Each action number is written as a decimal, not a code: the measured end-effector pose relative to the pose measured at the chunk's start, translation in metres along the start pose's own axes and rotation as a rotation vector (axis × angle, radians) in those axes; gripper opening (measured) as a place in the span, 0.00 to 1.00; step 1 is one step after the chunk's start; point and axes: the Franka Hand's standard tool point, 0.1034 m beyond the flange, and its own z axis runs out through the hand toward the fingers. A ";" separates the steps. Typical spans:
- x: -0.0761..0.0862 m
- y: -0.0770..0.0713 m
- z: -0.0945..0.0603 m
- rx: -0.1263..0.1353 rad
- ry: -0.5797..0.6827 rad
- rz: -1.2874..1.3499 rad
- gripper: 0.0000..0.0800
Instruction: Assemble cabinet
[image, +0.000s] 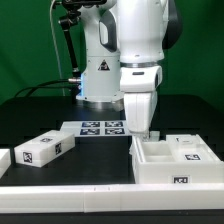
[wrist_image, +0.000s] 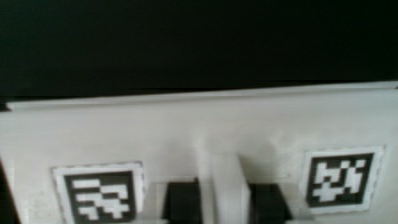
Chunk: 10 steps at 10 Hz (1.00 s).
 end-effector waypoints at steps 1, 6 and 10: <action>0.000 0.000 0.000 0.000 0.000 0.000 0.08; 0.009 0.001 -0.017 0.007 -0.024 -0.024 0.08; 0.017 0.002 -0.043 0.012 -0.059 -0.113 0.09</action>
Offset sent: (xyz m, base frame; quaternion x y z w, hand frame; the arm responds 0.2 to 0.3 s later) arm 0.0000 0.0000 0.0000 0.0000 0.0000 0.0000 1.0000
